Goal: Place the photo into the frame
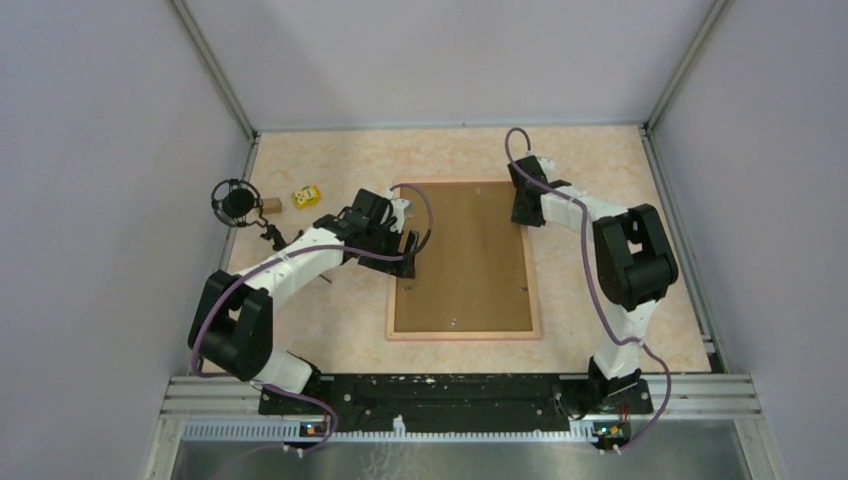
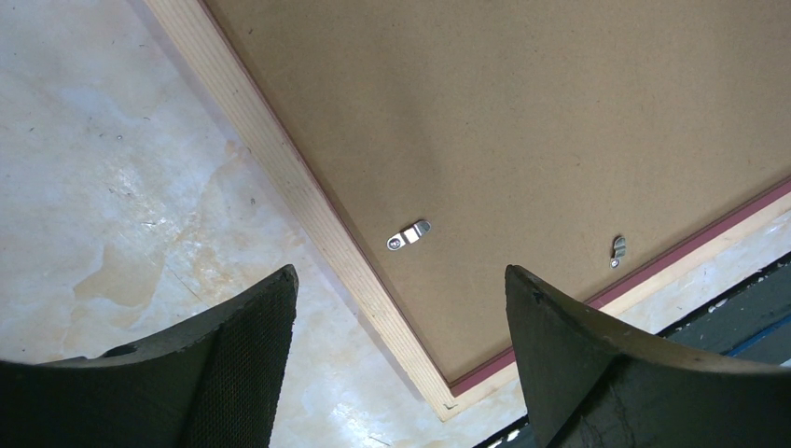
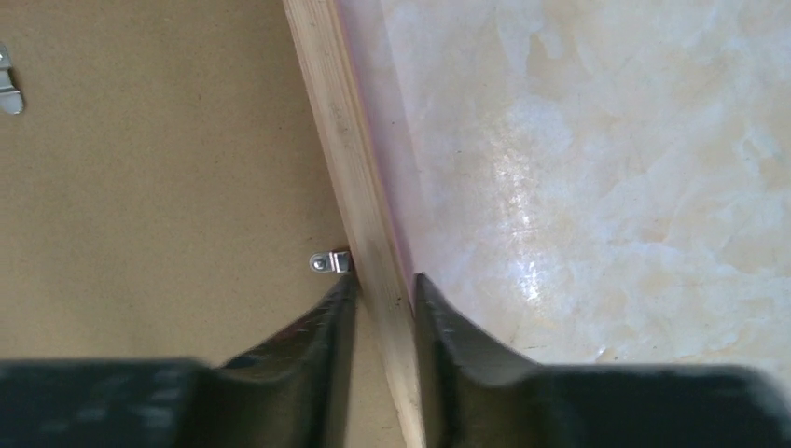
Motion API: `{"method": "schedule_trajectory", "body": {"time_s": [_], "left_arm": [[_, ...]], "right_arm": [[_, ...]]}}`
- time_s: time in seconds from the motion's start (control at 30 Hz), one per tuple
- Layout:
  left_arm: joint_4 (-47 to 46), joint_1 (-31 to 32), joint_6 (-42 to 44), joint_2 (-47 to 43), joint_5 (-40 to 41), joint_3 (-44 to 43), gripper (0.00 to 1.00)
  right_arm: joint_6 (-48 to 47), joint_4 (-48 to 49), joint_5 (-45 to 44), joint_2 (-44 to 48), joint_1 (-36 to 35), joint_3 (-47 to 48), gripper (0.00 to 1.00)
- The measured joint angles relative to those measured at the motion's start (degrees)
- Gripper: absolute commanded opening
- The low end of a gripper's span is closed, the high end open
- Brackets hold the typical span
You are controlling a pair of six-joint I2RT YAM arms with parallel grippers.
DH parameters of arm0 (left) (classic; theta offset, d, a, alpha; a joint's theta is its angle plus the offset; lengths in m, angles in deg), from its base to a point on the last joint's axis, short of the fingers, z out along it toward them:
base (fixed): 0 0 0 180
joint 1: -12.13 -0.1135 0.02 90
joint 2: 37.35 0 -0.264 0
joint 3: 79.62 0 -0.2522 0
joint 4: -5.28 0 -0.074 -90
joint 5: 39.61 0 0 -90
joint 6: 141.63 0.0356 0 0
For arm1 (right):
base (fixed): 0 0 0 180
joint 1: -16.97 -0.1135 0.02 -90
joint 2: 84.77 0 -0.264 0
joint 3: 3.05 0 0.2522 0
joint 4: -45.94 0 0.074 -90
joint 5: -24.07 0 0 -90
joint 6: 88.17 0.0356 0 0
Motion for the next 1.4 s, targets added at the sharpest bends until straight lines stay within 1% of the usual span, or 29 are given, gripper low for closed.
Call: {"method": "schedule_trajectory", "body": {"time_s": [0.1,0.13,0.2,0.23,0.3,0.4,0.47,0.53,0.63,0.67,0.77,0.83,0.87,0.97,1.1,1.3,1.37,1.4], "left_arm": [[0.00,0.00,0.00,0.00,0.09,0.00,0.87],[-0.02,0.00,0.00,0.00,0.17,0.00,0.88],[0.00,0.00,-0.20,0.00,0.17,0.00,0.92],[0.02,0.00,-0.55,0.00,-0.04,0.00,0.96],[0.11,-0.02,-2.08,-0.04,-1.57,0.00,0.98],[-1.11,0.09,-6.75,-1.86,-6.99,1.95,0.98],[-2.32,0.92,-10.93,-5.31,-9.90,5.16,0.98],[-3.78,3.87,-17.20,-10.64,-10.88,9.62,0.98],[-5.77,11.63,-29.70,-18.32,-9.16,15.39,0.98],[-6.62,14.32,-34.82,-20.65,-8.15,17.55,0.95],[-9.09,22.03,-53.90,-28.06,-2.21,26.14,0.89],[-9.49,26.10,-64.67,-31.45,1.86,30.93,0.87],[-9.40,27.56,-68.70,-32.09,3.54,32.22,0.85],[-8.85,29.81,-79.95,-30.56,8.61,32.35,0.77],[-8.11,30.62,-90.88,-22.91,12.70,28.65,0.75],[-8.24,30.97,-102.51,-14.69,15.76,27.10,0.72],[-8.09,31.08,-104.63,-12.68,16.39,25.42,0.71],[-8.11,31.10,-105.46,-11.58,16.61,24.72,0.69]], "right_arm": [[-0.44,-0.07,1.70,0.81,0.22,-0.57,0.59],[-0.59,-0.04,2.45,1.60,0.22,-1.38,0.65],[-1.33,0.13,3.48,3.67,0.22,-3.45,0.74],[-1.55,0.37,4.15,5.57,0.22,-5.11,0.76],[-2.21,1.16,5.20,8.22,0.22,-7.23,0.76],[-3.34,2.08,6.27,9.86,0.22,-8.31,0.71],[-3.78,3.08,6.97,9.88,0.22,-8.63,0.67],[-4.00,4.20,7.67,9.88,0.22,-9.86,0.64],[-3.96,4.39,9.03,9.88,0.22,-12.02,0.63],[-3.91,4.44,9.53,9.88,0.22,-12.52,0.63],[-3.48,5.20,10.64,9.88,0.22,-13.77,0.62],[-3.06,6.32,10.99,10.01,0.22,-14.56,0.62],[-2.97,6.73,11.17,10.21,0.22,-14.86,0.62],[-2.56,7.67,11.32,10.86,0.22,-15.96,0.61],[-2.40,8.44,11.58,11.61,0.22,-16.94,0.61],[-2.40,9.07,11.89,11.87,0.22,-16.96,0.59],[-2.40,9.29,11.93,11.87,0.22,-16.96,0.59],[-2.43,9.38,12.00,11.87,0.22,-16.98,0.58]]}}
